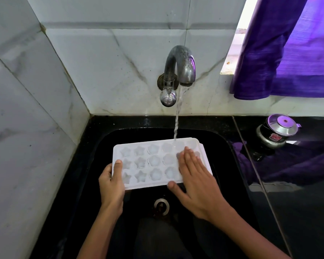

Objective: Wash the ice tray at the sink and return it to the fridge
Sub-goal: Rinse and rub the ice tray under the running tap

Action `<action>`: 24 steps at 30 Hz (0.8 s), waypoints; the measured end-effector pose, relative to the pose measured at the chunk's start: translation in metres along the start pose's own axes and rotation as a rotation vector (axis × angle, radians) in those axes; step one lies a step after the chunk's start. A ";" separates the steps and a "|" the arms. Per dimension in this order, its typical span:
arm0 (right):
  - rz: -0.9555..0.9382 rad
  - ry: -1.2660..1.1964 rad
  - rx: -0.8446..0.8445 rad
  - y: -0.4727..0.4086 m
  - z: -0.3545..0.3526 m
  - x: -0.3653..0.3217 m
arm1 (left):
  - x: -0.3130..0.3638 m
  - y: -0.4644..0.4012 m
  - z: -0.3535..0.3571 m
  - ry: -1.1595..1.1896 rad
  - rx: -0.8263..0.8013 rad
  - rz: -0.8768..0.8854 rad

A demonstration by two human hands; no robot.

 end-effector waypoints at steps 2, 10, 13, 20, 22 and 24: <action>0.036 -0.026 0.038 -0.010 -0.005 0.003 | -0.004 0.002 0.009 -0.013 -0.048 -0.007; -0.208 -0.026 0.066 -0.008 0.006 -0.035 | -0.003 0.003 0.028 0.012 -0.078 0.014; -0.102 -0.046 0.084 -0.006 0.006 -0.014 | -0.007 -0.003 0.021 0.020 -0.054 -0.009; -0.097 0.048 0.231 -0.028 0.000 -0.027 | -0.009 0.005 0.043 0.027 -0.147 -0.014; -0.173 0.088 0.210 -0.022 0.007 -0.033 | -0.007 0.002 0.039 0.027 -0.117 -0.003; -0.189 0.090 0.193 -0.015 0.007 -0.027 | -0.006 -0.003 0.032 0.034 -0.068 0.000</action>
Point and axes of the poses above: each hand's wrist, its own y-axis away from the middle knuckle, its own z-axis out of the palm, x = y × z, the point moved 7 cm from there along -y, towards the middle knuckle, and after that the axes turned 6 degrees about -x, right-handed, at the moved point
